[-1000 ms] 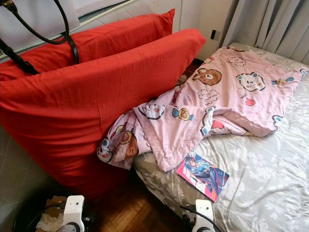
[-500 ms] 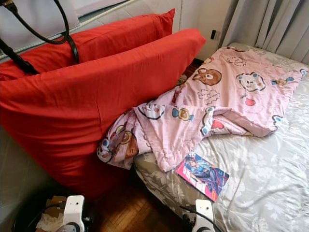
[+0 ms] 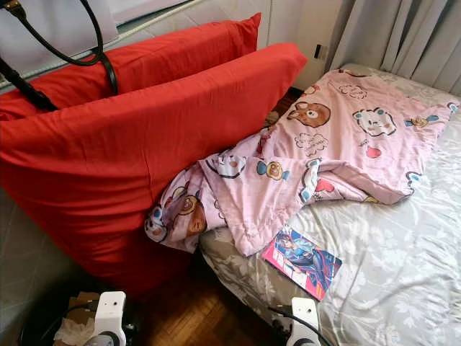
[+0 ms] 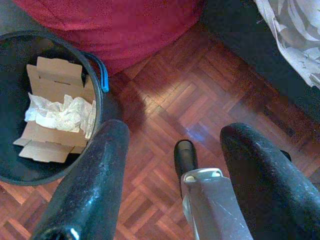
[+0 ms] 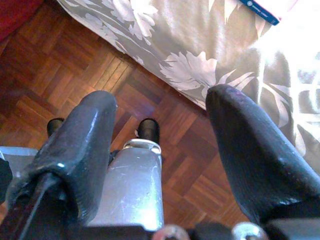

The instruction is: Clean up the room

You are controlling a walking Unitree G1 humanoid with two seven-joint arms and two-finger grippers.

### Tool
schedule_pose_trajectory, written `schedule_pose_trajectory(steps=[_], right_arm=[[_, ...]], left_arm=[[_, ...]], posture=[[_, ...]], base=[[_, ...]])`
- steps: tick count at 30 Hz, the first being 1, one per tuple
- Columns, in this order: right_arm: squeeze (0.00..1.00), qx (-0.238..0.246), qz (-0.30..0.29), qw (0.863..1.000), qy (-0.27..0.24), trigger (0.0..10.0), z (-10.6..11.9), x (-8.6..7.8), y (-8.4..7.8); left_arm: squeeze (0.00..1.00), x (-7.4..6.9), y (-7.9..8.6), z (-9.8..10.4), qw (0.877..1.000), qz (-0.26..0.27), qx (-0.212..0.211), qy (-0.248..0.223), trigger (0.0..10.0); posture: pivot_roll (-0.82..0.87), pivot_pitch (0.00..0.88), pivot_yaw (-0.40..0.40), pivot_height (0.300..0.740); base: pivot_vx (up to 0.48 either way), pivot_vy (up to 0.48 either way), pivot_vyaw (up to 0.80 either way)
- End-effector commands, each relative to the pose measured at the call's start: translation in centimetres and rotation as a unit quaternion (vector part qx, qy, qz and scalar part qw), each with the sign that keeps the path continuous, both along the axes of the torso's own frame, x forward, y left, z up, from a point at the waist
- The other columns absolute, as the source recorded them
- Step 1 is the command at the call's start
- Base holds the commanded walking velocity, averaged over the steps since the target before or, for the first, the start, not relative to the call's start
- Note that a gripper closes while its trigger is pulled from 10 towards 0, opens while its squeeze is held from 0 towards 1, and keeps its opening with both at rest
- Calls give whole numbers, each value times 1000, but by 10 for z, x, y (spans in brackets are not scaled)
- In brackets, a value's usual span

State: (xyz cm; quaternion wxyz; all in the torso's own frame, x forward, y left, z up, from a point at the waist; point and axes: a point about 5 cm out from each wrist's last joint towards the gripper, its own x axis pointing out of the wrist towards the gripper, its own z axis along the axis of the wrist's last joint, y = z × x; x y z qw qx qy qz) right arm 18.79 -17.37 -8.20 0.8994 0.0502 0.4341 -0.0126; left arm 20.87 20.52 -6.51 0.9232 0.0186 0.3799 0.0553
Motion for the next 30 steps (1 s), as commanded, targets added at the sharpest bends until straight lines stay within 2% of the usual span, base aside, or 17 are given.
schedule_pose_trajectory(steps=[1, 26, 30], right_arm=[[0, -5, -91, 996, -19, 10000, 20, 30, -39], [0, -7, -89, 996, -17, 10000, 20, 30, -39], [0, -3, -88, 996, -18, 10000, 21, 31, -38]], left_arm=[[0, 37, -15, 17, 998, 60, -30, -6, 10000], [0, 37, -15, 17, 998, 60, -30, -6, 10000], [0, 39, -15, 19, 999, 45, -21, -8, 10000]], posture=[[47, 7, 2, 740], [47, 7, -1, 740], [53, 18, -4, 740]], base=[[0, 0, 0], [0, 0, 0], [0, 0, 0]])
